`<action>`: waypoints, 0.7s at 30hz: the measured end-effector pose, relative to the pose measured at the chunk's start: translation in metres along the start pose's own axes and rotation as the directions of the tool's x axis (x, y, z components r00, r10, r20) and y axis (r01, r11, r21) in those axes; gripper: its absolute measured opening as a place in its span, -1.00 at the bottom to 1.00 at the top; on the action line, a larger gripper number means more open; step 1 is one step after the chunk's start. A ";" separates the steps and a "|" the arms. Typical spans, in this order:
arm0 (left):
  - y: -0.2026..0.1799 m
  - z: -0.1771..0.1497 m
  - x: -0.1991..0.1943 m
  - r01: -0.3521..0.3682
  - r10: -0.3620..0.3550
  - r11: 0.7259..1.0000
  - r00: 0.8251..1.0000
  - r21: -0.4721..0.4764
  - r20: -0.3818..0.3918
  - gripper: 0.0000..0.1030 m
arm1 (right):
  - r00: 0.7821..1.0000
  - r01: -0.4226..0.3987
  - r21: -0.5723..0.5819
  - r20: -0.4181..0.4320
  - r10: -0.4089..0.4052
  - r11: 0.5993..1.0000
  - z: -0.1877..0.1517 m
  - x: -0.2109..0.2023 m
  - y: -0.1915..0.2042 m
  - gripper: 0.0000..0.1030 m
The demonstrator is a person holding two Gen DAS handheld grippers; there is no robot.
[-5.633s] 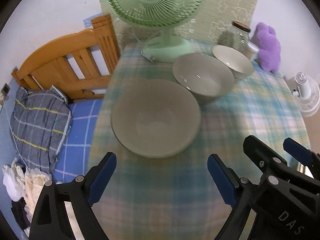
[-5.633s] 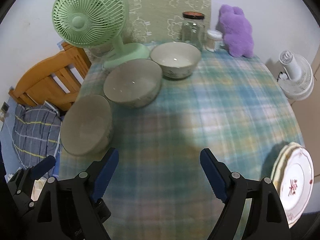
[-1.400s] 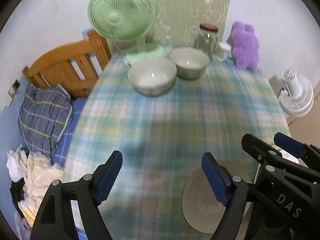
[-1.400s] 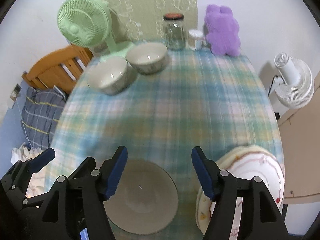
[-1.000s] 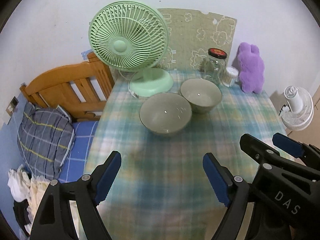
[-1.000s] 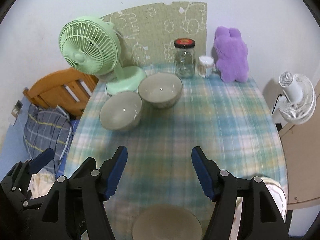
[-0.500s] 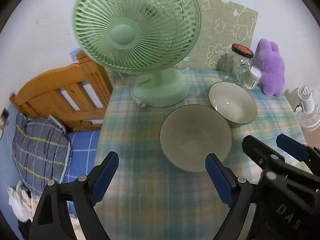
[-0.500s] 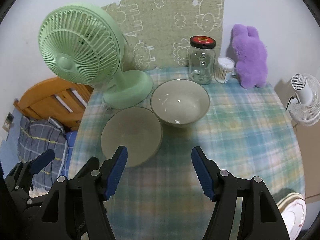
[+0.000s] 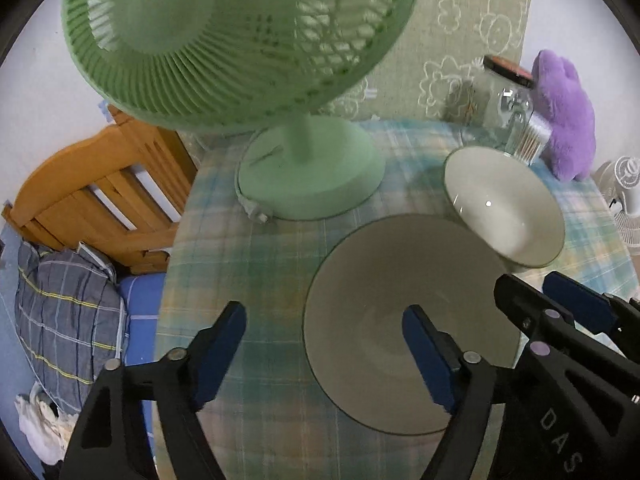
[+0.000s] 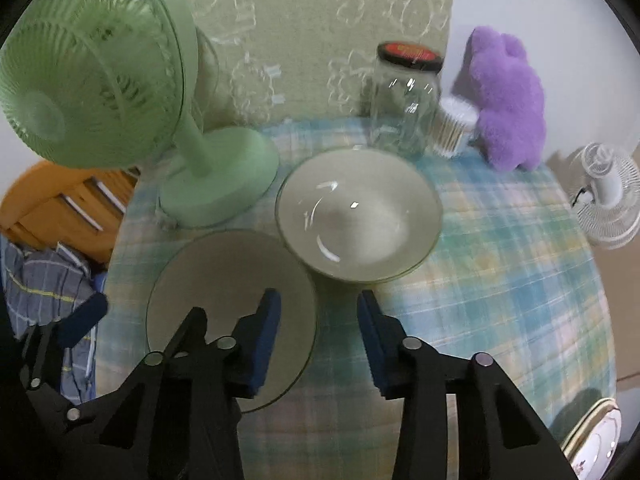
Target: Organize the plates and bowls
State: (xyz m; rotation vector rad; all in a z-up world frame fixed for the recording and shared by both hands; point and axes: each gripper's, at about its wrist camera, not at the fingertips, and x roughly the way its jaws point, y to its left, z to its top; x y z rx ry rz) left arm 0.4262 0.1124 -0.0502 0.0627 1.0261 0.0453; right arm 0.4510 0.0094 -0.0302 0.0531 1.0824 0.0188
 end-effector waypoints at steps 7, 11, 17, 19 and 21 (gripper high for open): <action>0.000 -0.001 0.016 0.037 -0.038 0.999 0.998 -0.024 -0.052 -0.28 | 0.999 0.002 -0.007 -0.041 -0.003 1.000 0.000 0.022 0.004 -0.57; 0.000 -0.001 0.018 0.036 -0.038 0.999 0.998 -0.022 -0.059 -0.42 | 0.999 0.014 -0.019 -0.051 -0.015 1.000 0.000 0.027 0.008 -0.75; -0.002 -0.008 0.010 0.023 -0.023 1.000 0.997 -0.012 -0.069 -0.47 | 0.998 0.018 -0.021 -0.059 -0.019 1.000 -0.003 0.023 0.008 -0.76; -0.002 -0.011 0.007 0.026 -0.027 1.000 0.997 -0.014 -0.077 -0.47 | 0.998 0.015 -0.028 -0.063 -0.017 1.000 -0.006 0.019 0.008 -0.76; -0.003 -0.016 0.002 0.027 -0.027 1.000 0.996 -0.011 -0.084 -0.47 | 0.997 0.013 -0.032 -0.070 -0.016 0.999 -0.011 0.014 0.009 -0.76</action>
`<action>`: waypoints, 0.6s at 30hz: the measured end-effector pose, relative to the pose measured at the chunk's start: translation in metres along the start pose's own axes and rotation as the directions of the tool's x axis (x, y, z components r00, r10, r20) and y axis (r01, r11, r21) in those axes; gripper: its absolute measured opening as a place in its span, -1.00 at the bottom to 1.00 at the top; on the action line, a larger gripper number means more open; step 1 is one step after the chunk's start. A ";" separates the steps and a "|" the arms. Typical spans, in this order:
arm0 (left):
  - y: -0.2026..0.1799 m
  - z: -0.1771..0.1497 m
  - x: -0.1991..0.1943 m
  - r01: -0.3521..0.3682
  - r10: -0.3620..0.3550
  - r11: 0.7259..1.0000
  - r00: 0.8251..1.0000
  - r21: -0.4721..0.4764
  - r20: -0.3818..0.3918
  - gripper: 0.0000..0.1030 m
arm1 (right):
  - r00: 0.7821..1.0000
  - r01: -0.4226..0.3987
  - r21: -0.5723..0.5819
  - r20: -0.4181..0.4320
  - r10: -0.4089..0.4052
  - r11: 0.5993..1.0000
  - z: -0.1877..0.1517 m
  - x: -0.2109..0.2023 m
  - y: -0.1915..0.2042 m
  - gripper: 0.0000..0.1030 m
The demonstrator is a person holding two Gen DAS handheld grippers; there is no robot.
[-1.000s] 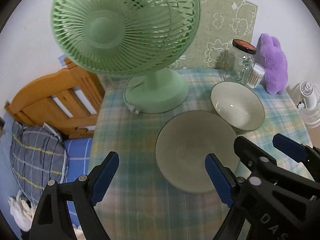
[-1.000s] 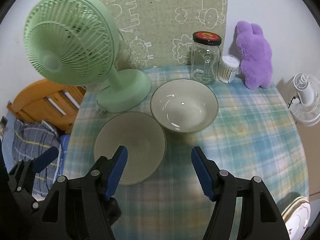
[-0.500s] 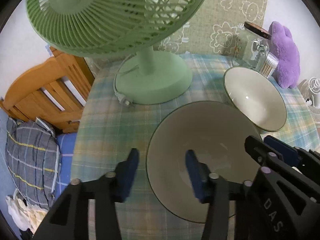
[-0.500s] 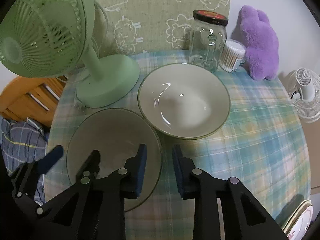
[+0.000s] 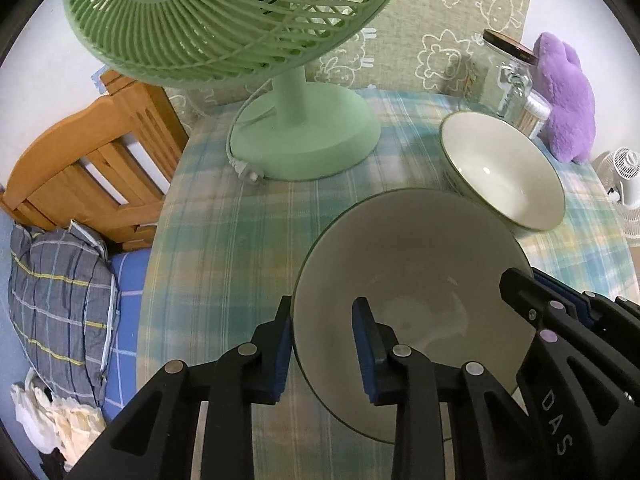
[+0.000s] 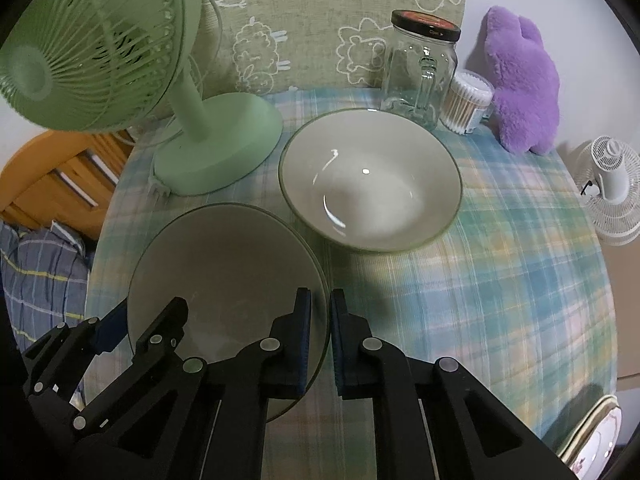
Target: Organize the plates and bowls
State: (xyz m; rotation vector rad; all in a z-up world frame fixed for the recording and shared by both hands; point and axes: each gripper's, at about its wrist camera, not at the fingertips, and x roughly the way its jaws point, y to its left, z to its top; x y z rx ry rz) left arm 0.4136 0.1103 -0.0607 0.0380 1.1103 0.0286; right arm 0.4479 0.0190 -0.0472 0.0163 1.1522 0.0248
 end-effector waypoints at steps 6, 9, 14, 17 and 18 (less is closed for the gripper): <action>0.000 -0.021 -0.013 0.002 -0.003 1.000 1.000 -0.012 -0.021 -0.47 | 1.000 -0.007 -0.004 -0.023 0.007 1.000 -0.019 -0.013 -0.002 -0.76; 0.000 -0.032 -0.018 0.005 -0.006 1.000 0.999 -0.018 -0.032 -0.47 | 0.999 -0.014 -0.005 -0.036 0.014 1.000 -0.030 -0.018 -0.002 -0.76; -0.002 -0.048 -0.027 -0.001 0.000 1.000 0.999 -0.013 -0.039 -0.47 | 0.998 -0.019 -0.004 -0.052 0.019 1.000 -0.045 -0.027 -0.004 -0.76; -0.004 -0.058 -0.031 0.002 -0.002 1.000 0.999 -0.013 -0.051 -0.47 | 0.998 -0.016 -0.006 -0.064 0.015 1.000 -0.055 -0.032 -0.005 -0.76; -0.005 -0.062 -0.032 0.004 -0.005 1.000 0.998 -0.013 -0.056 -0.47 | 0.998 -0.014 -0.005 -0.069 0.013 1.000 -0.059 -0.033 -0.005 -0.76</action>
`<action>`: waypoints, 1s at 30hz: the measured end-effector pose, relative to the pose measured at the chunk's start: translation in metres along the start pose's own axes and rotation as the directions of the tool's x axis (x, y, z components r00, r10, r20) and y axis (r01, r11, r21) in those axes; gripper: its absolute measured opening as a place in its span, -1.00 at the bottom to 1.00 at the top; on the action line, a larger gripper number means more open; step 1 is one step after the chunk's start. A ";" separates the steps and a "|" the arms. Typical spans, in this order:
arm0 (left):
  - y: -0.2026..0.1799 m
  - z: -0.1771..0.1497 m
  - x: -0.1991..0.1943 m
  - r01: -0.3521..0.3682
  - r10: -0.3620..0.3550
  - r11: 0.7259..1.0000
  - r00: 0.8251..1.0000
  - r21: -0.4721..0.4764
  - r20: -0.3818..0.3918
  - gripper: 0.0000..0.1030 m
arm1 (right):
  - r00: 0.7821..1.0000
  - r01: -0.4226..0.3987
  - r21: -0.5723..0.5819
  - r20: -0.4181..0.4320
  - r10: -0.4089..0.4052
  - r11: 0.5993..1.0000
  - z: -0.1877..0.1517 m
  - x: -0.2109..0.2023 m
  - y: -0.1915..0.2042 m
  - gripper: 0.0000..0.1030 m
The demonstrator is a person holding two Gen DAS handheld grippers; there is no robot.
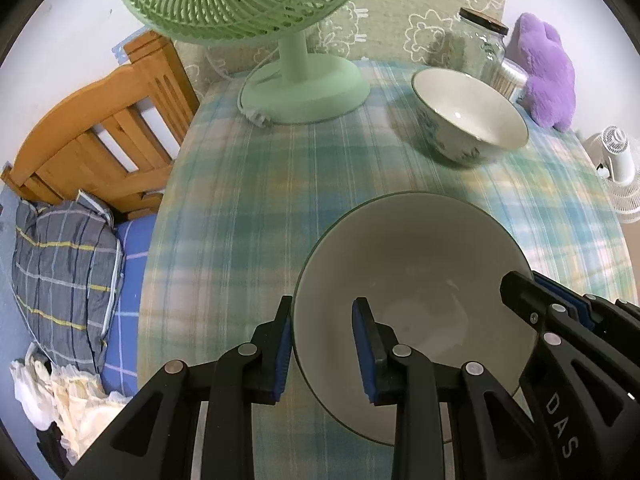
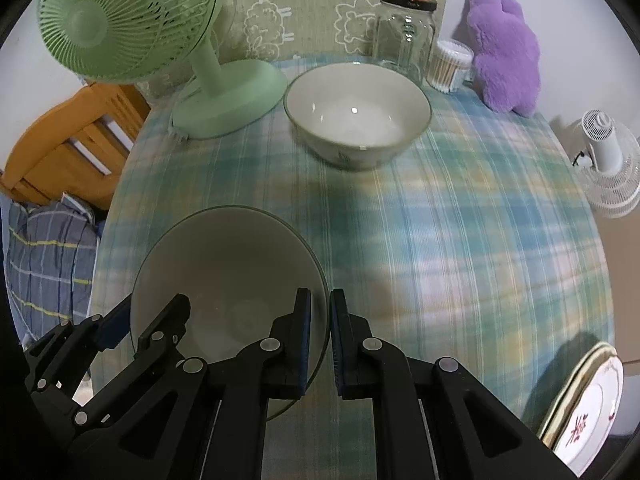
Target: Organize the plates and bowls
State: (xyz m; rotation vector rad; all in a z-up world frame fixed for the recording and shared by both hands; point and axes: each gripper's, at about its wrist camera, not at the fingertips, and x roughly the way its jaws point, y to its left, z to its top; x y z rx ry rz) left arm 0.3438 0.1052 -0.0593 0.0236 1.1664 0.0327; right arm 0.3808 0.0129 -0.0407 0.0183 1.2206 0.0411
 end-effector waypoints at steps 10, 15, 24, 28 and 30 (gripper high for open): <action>-0.003 -0.030 -0.011 0.018 -0.017 1.000 1.000 0.023 -0.019 -0.47 | 0.999 0.020 0.010 -0.038 -0.020 1.000 -0.035 -0.011 -0.004 -0.76; -0.004 -0.027 -0.011 0.029 -0.029 0.999 0.999 0.025 0.018 -0.47 | 0.999 0.029 0.036 -0.017 -0.029 0.999 -0.037 -0.009 -0.007 -0.76; 0.003 -0.027 -0.009 0.053 -0.054 0.998 0.999 0.031 0.006 -0.51 | 0.996 0.086 0.022 0.025 -0.087 0.996 -0.036 -0.010 0.003 -0.77; 0.002 -0.030 -0.012 0.061 -0.061 0.997 0.998 0.042 -0.001 -0.51 | 0.997 0.081 0.044 0.016 -0.081 0.996 -0.040 -0.014 0.001 -0.77; -0.001 -0.033 -0.016 0.063 -0.063 0.997 0.998 0.046 0.002 -0.51 | 0.997 0.080 0.054 0.018 -0.081 0.995 -0.044 -0.016 -0.001 -0.77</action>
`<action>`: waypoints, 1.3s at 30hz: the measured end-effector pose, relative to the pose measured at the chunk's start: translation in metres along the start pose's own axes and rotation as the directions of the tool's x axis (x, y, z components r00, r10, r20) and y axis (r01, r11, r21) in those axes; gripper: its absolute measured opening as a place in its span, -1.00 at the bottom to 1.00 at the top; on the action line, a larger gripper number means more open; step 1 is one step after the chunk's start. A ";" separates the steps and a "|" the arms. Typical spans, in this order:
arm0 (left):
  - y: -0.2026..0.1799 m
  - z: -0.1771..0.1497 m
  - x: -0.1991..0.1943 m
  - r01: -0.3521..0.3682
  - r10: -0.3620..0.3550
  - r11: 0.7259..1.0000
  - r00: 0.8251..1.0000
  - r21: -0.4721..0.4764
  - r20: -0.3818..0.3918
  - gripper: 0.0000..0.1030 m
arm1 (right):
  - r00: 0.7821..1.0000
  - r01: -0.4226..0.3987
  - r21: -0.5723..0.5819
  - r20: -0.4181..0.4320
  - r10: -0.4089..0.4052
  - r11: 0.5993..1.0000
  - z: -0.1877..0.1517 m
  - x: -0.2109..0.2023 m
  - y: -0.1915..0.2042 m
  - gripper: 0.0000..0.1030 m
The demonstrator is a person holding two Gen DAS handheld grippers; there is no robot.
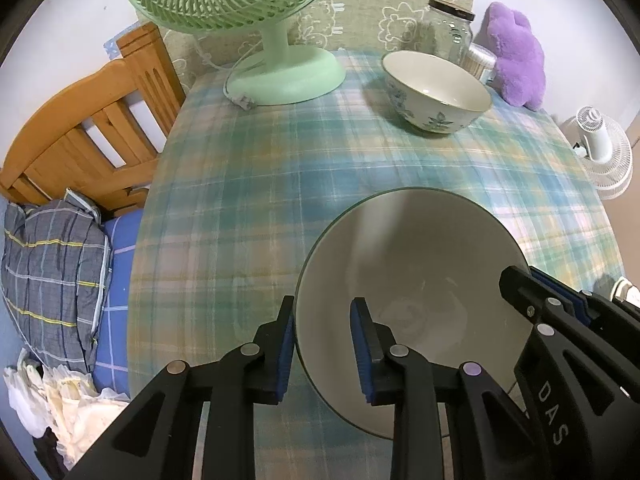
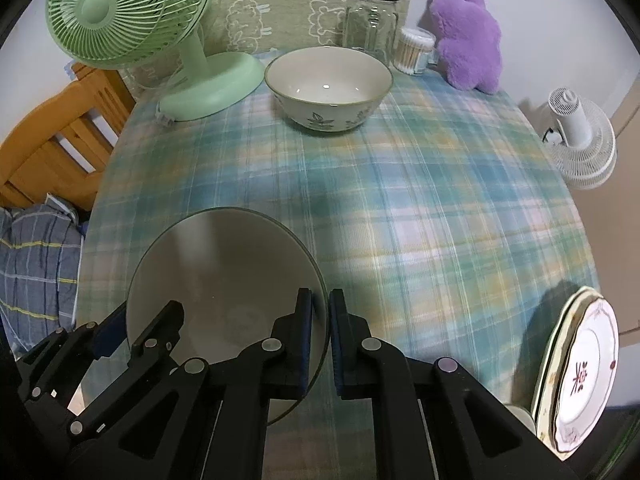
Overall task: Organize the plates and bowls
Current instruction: 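Carry the held green-rimmed bowl with both tools toward the plate stack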
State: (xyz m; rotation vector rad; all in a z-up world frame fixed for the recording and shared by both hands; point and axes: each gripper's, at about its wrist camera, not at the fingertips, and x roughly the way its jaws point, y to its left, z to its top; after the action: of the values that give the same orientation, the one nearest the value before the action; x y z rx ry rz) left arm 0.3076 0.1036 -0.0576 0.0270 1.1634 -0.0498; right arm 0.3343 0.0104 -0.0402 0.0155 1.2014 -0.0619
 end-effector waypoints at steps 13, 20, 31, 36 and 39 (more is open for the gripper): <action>-0.041 -0.018 -0.048 -0.034 0.035 0.997 0.999 -0.068 0.013 -0.51 | 0.998 -0.055 -0.027 0.010 0.055 0.998 -0.016 -0.041 -0.040 -0.77; -0.070 -0.028 -0.074 -0.049 0.053 0.992 0.998 -0.113 0.037 -0.51 | 0.996 -0.074 -0.087 0.037 0.077 0.993 -0.021 -0.070 -0.069 -0.77; -0.099 -0.045 -0.099 -0.085 0.098 0.980 0.993 -0.181 0.061 -0.51 | 0.991 -0.114 -0.159 0.052 0.124 0.981 -0.035 -0.097 -0.108 -0.77; -0.107 -0.049 -0.107 -0.103 0.119 0.975 0.990 -0.197 0.072 -0.51 | 0.986 -0.142 -0.183 0.064 0.156 0.973 -0.036 -0.105 -0.115 -0.78; -0.112 -0.053 -0.111 -0.102 0.119 0.973 0.990 -0.208 0.072 -0.51 | 0.984 -0.151 -0.188 0.064 0.166 0.970 -0.038 -0.109 -0.121 -0.78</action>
State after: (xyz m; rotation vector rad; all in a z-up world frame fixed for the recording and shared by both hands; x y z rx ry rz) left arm 0.2095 -0.0031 0.0236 -0.0908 1.0759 0.1655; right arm 0.2535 -0.1041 0.0501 -0.0517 1.1190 0.1868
